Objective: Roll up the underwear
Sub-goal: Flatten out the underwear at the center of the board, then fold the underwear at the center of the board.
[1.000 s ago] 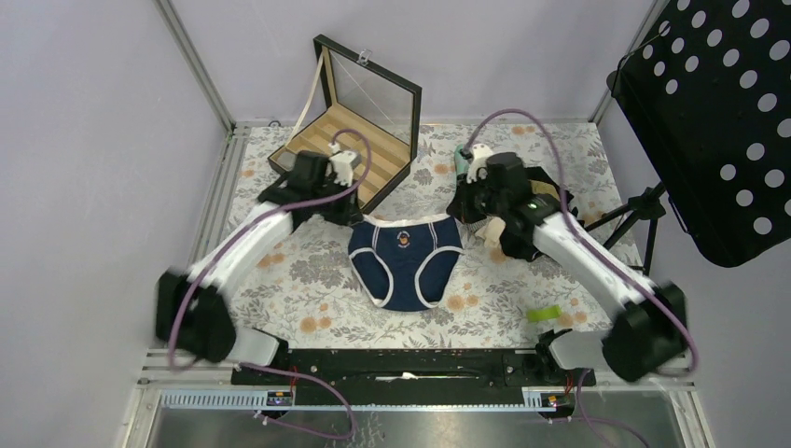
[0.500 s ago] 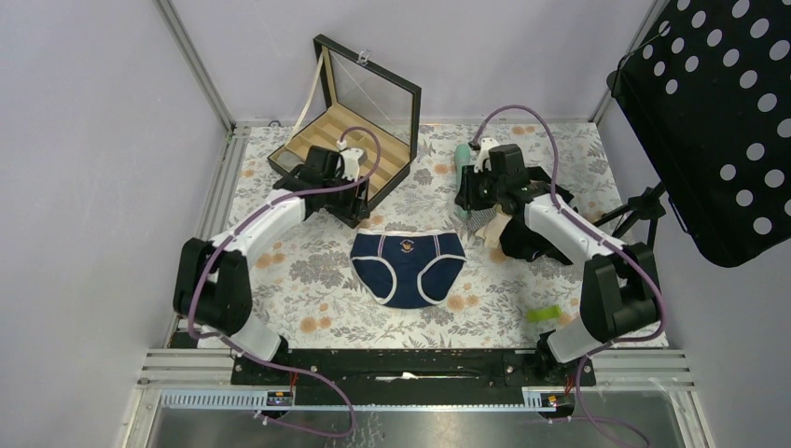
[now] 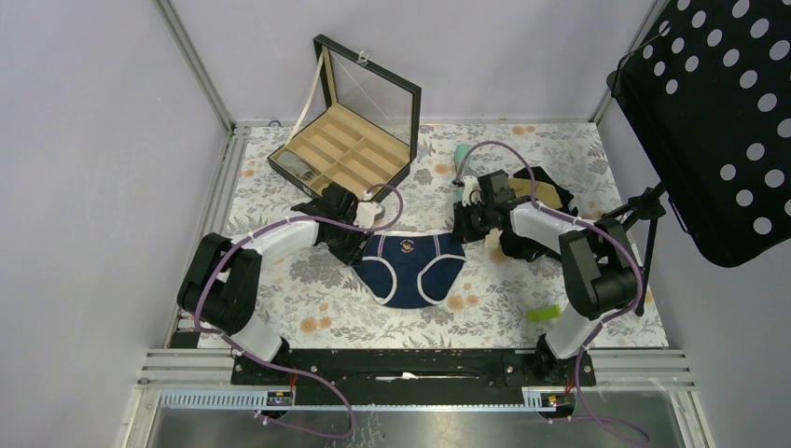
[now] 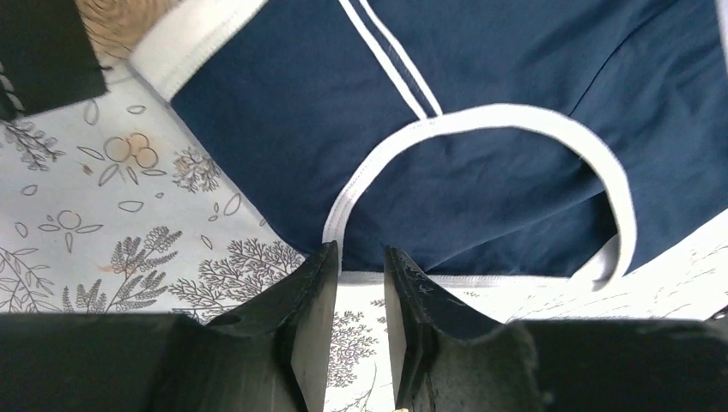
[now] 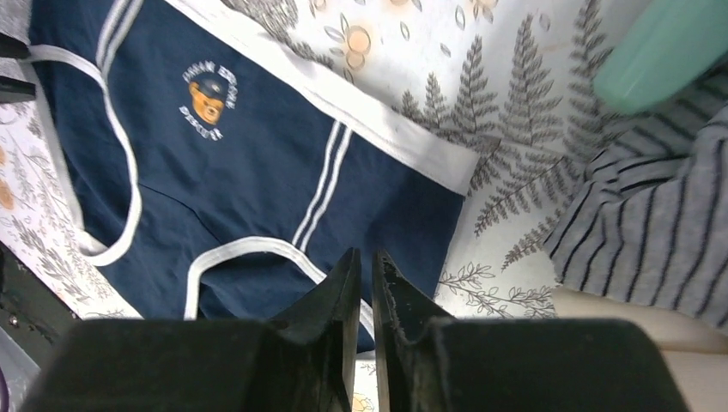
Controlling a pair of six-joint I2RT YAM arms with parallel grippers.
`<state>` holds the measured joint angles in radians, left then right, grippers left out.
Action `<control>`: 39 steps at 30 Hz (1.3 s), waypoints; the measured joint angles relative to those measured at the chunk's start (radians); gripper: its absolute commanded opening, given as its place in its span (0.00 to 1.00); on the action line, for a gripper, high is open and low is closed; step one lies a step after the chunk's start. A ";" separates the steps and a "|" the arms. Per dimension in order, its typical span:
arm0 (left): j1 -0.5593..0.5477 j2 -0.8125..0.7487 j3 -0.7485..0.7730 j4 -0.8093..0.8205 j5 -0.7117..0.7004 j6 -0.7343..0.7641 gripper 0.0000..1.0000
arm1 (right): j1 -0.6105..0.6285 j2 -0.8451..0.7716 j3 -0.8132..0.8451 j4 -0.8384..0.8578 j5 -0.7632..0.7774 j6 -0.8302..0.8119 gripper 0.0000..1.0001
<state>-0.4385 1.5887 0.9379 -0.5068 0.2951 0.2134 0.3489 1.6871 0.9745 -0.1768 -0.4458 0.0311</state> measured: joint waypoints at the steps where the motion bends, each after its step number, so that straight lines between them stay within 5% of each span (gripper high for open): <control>1: -0.006 0.000 -0.008 -0.004 -0.011 0.015 0.31 | 0.001 0.008 -0.011 0.004 0.000 0.000 0.17; 15: -0.041 -0.080 -0.123 -0.060 -0.048 0.189 0.31 | 0.045 0.013 -0.092 0.030 0.008 -0.001 0.28; 27: -0.045 -0.269 -0.088 -0.200 0.011 0.288 0.50 | 0.092 -0.176 -0.066 -0.016 0.015 -0.042 0.32; 39: -0.054 -0.016 -0.016 -0.083 -0.008 0.249 0.44 | 0.085 0.064 0.051 0.039 0.022 0.043 0.24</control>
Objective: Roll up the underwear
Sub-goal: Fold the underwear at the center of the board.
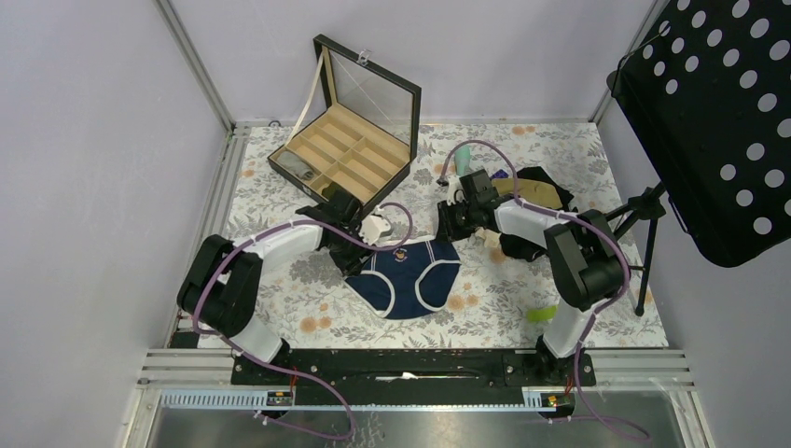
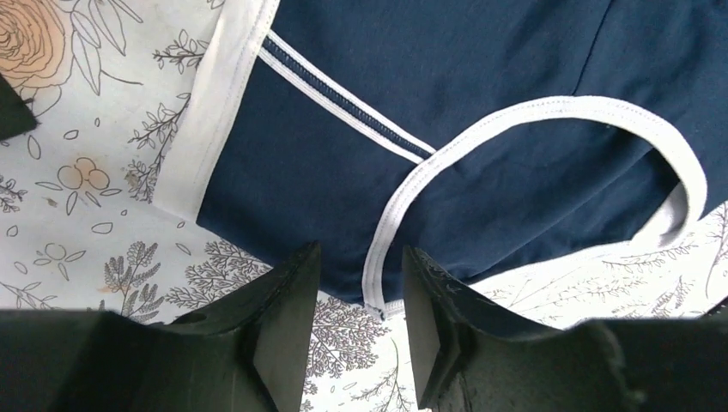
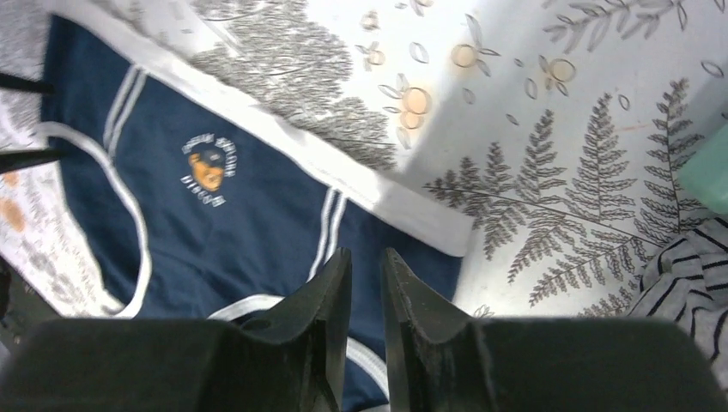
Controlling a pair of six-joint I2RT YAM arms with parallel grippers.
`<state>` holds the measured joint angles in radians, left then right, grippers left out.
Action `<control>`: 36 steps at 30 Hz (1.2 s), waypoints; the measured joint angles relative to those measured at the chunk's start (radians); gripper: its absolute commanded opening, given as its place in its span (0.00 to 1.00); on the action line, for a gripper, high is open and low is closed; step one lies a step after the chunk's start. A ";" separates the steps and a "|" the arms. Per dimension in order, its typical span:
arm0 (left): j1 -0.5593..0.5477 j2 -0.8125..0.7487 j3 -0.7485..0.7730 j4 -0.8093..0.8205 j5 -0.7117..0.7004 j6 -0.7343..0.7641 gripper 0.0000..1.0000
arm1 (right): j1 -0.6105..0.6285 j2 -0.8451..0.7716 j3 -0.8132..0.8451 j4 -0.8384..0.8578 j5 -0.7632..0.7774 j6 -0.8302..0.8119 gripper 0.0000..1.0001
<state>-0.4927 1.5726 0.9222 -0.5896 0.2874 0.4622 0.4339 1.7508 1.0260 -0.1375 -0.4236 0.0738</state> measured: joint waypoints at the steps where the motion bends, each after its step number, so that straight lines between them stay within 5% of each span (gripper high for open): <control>1: -0.005 0.005 -0.004 0.006 -0.008 0.000 0.44 | -0.002 0.016 0.000 0.005 0.009 0.006 0.23; 12: -0.018 0.028 0.002 0.024 -0.060 0.000 0.47 | -0.022 0.084 0.002 0.059 0.056 0.096 0.26; 22: 0.016 0.000 0.197 -0.027 -0.022 -0.076 0.57 | -0.022 -0.086 0.011 0.051 -0.012 0.103 0.27; 36: 0.068 0.002 0.138 0.000 -0.021 -0.295 0.59 | -0.034 0.101 0.019 0.069 0.041 0.095 0.28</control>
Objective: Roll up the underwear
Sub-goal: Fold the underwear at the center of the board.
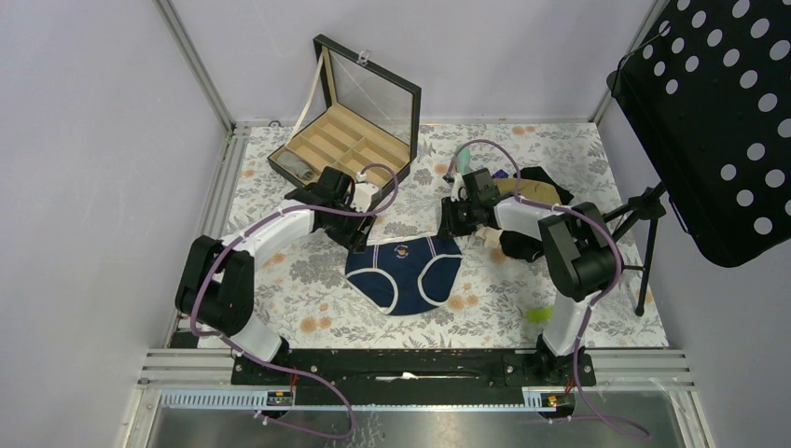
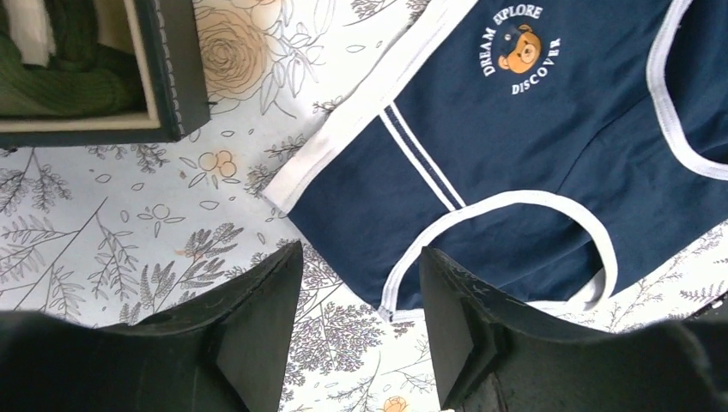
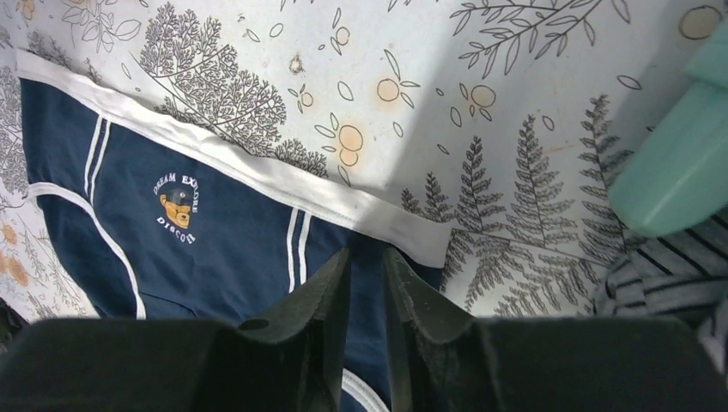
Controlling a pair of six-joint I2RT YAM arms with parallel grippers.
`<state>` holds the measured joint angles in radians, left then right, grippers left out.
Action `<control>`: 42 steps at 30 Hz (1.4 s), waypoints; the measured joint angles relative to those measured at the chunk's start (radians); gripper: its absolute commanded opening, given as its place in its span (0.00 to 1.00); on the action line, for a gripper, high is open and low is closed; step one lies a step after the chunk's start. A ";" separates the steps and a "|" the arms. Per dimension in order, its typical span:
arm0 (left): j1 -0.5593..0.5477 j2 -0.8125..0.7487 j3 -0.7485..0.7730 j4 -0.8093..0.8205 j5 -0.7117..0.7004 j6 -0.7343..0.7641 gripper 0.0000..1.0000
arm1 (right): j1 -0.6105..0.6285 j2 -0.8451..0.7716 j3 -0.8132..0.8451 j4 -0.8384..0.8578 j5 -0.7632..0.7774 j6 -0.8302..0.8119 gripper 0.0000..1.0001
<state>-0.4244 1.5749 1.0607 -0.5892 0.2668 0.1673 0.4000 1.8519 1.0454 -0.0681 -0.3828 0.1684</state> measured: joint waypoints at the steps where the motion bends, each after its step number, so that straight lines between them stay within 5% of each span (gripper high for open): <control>1: 0.002 0.000 -0.002 -0.001 -0.006 0.000 0.61 | 0.000 -0.006 -0.002 -0.003 0.000 -0.003 0.30; 10: 0.086 -0.039 -0.002 -0.001 -0.070 -0.045 0.66 | -0.002 -0.303 -0.039 -0.074 -0.026 -0.083 0.38; 22: 0.193 0.067 -0.001 0.075 0.031 -0.175 0.47 | -0.002 -0.610 -0.111 -0.177 -0.108 -0.297 0.39; 42: 0.269 0.207 -0.078 0.243 0.315 -0.297 0.33 | -0.002 -0.637 -0.157 -0.190 -0.108 -0.325 0.39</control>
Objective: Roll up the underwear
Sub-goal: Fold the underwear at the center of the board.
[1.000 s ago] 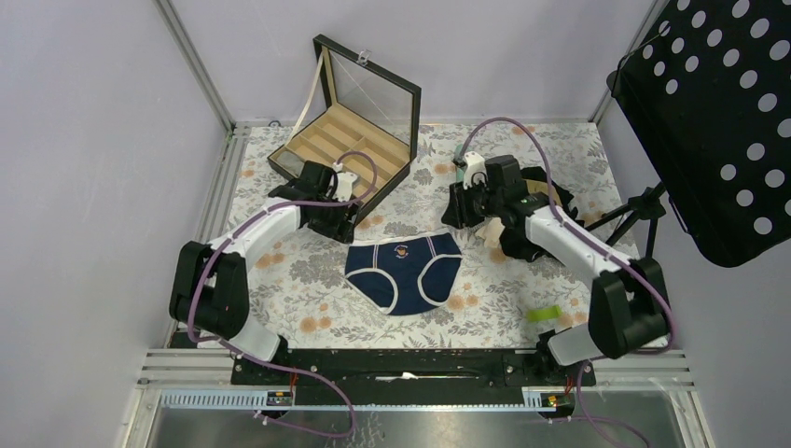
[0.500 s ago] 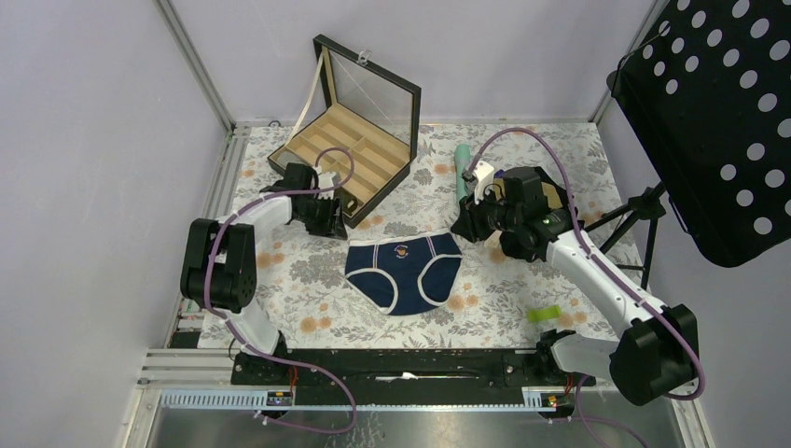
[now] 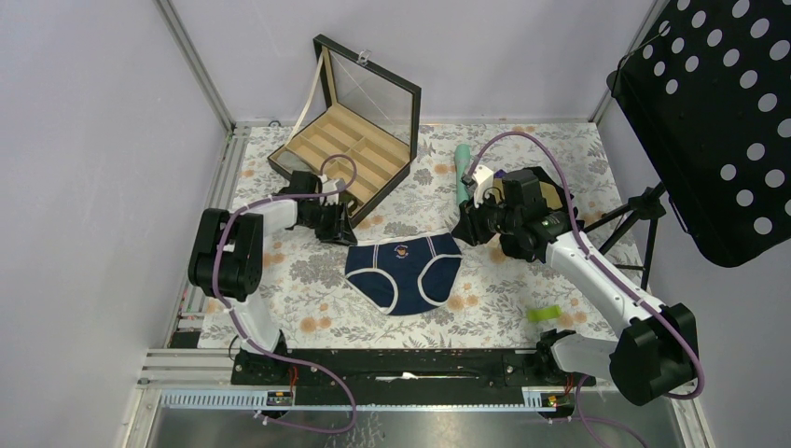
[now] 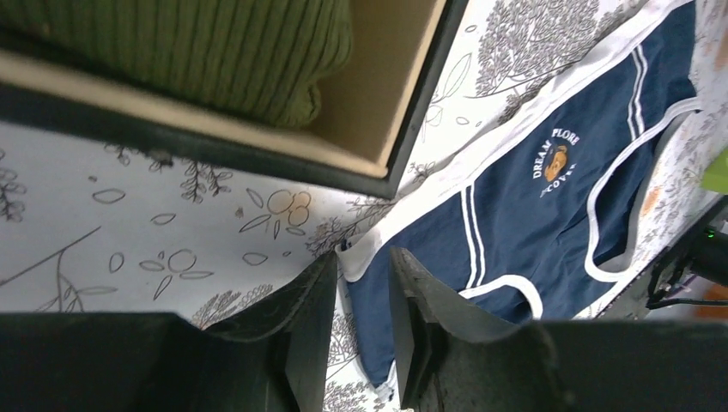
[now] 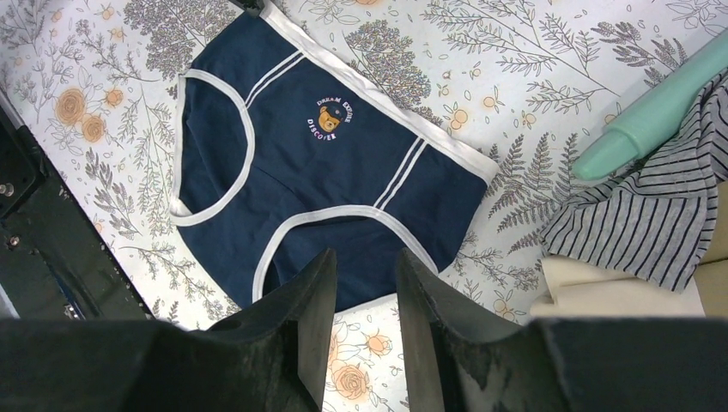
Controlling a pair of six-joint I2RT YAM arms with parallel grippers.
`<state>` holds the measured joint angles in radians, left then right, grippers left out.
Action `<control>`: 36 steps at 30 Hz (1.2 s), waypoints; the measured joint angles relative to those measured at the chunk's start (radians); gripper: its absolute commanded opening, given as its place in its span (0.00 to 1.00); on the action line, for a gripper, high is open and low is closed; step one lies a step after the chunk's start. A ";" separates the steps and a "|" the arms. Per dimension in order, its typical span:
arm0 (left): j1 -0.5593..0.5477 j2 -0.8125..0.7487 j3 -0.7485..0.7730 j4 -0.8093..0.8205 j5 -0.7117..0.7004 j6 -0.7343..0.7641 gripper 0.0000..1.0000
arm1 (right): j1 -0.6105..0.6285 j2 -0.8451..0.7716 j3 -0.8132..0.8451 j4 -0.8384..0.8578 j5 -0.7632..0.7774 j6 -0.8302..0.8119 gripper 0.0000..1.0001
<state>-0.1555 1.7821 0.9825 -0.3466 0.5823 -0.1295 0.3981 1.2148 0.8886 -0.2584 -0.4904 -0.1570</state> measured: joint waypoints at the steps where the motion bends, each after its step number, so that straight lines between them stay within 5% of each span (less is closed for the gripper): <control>1: 0.000 0.007 0.005 0.004 0.007 -0.003 0.32 | 0.000 0.000 0.000 0.000 0.000 -0.001 0.39; 14: 0.000 0.035 0.012 0.028 0.029 -0.014 0.01 | 0.006 0.006 -0.006 0.001 -0.019 -0.036 0.40; 28: 0.002 0.031 0.005 0.034 0.037 -0.010 0.00 | 0.452 0.443 0.335 0.029 -0.123 -0.315 0.41; 36: 0.038 0.027 0.003 0.012 0.040 -0.011 0.00 | 0.580 0.693 0.480 0.041 -0.147 -0.423 0.36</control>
<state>-0.1173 1.8091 0.9855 -0.3347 0.6228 -0.1406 0.9779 1.9076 1.3685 -0.2173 -0.6376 -0.5797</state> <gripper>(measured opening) 0.010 0.371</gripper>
